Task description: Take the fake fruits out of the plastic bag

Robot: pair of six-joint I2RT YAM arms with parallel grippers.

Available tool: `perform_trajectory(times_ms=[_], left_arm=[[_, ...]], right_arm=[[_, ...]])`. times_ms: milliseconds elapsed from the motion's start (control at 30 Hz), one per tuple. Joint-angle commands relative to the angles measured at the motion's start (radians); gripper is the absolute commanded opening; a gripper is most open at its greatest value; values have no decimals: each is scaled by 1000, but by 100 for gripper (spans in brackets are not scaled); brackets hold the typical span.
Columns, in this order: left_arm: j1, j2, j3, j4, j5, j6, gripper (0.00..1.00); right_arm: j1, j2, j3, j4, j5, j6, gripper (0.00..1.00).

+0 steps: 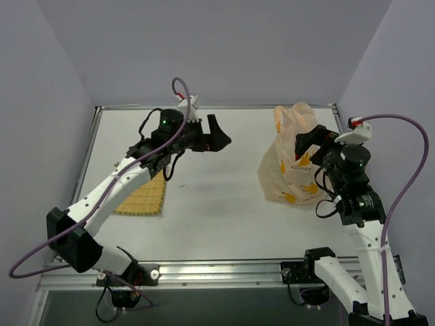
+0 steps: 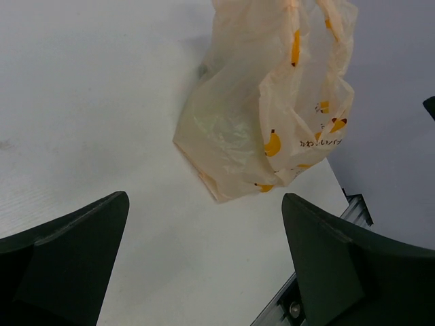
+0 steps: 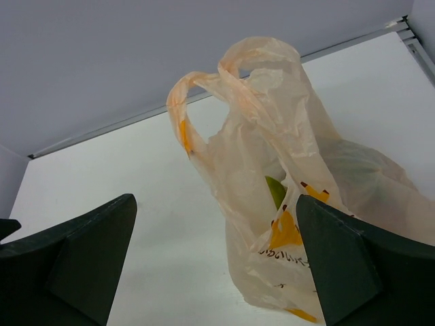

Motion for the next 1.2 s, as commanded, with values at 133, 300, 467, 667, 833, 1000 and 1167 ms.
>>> perform_trajectory(times_ms=[133, 300, 467, 667, 833, 1000, 1167], left_arm=[[-139, 222, 298, 30, -84, 27, 94], [-173, 403, 475, 16, -23, 30, 94], [-194, 580, 695, -94, 58, 44, 94], [-242, 802, 1032, -250, 45, 130, 94], [-259, 972, 1239, -367, -38, 168, 94], [-260, 1011, 1249, -317, -52, 164, 89], [-257, 1010, 1215, -286, -121, 236, 7]], right_arm=[[-16, 164, 99, 37, 117, -54, 100], [-24, 284, 143, 45, 92, -67, 100], [-70, 355, 149, 79, 85, -72, 91], [-156, 427, 166, 120, 19, -63, 88], [-185, 476, 142, 189, -107, -54, 87], [-216, 479, 100, 212, -123, -25, 62], [-251, 425, -22, 224, -25, 28, 15]])
